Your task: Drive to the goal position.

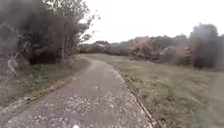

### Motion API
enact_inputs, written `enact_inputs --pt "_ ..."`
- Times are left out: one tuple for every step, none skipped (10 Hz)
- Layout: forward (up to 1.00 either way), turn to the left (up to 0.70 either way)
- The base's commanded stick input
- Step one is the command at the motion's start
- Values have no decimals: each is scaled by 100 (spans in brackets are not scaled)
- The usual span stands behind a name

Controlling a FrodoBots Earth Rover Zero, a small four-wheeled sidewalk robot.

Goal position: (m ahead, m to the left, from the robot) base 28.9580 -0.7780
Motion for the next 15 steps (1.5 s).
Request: enact_inputs --pt "100 0" --pt "100 0" --pt "100 0" --pt "100 0" --pt "100 0" --pt "100 0" --pt "100 0" --pt "100 0" --pt "100 0" --pt "100 0" --pt "100 0" --pt "100 0" --pt "100 0" --pt "100 0" --pt "100 -12"
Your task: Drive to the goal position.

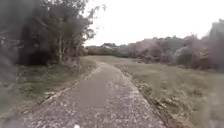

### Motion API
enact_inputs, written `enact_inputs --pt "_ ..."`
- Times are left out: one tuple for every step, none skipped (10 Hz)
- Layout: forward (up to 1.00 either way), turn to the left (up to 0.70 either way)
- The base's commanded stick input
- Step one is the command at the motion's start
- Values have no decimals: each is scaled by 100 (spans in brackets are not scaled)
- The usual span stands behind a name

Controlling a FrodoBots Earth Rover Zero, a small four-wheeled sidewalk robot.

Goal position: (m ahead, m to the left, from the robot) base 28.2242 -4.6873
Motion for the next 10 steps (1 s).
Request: enact_inputs --pt "100 -26" --pt "100 -39" --pt "100 -17" --pt "100 -3" --pt "100 0" --pt "100 0" --pt "100 0" --pt "100 0" --pt "100 0" --pt "100 0"
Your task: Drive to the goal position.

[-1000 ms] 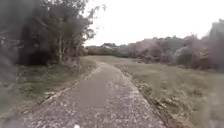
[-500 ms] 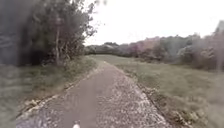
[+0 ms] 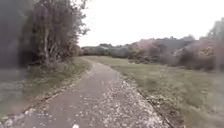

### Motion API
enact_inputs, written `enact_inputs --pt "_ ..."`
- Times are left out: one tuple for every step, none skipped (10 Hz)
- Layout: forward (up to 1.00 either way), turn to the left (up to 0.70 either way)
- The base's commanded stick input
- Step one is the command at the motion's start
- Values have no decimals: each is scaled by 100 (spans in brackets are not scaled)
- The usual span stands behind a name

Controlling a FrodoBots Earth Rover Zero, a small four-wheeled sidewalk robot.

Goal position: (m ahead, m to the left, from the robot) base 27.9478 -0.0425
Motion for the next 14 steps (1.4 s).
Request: enact_inputs --pt "100 0" --pt "100 0" --pt "100 0" --pt "100 0" --pt "100 0" --pt "100 0" --pt "100 0" --pt "100 0" --pt "100 0" --pt "83 0" --pt "35 0" --pt "0 0" --pt "0 0" --pt "0 0"
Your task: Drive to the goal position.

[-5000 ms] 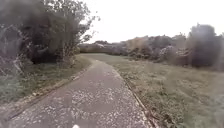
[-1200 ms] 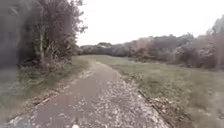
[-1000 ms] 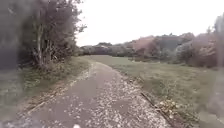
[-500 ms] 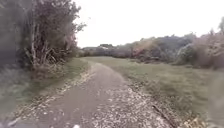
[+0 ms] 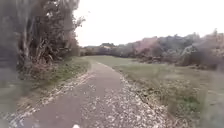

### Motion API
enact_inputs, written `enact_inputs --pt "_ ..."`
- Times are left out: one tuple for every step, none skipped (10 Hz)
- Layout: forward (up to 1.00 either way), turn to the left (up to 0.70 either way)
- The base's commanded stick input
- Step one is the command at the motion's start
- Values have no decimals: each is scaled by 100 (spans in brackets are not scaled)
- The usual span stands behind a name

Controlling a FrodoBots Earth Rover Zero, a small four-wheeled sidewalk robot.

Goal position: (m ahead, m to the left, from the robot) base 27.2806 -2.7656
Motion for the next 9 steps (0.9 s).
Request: enact_inputs --pt "0 0" --pt "0 0" --pt "0 0" --pt "0 0" --pt "0 0" --pt "0 0" --pt "100 0" --pt "100 0" --pt "100 0"
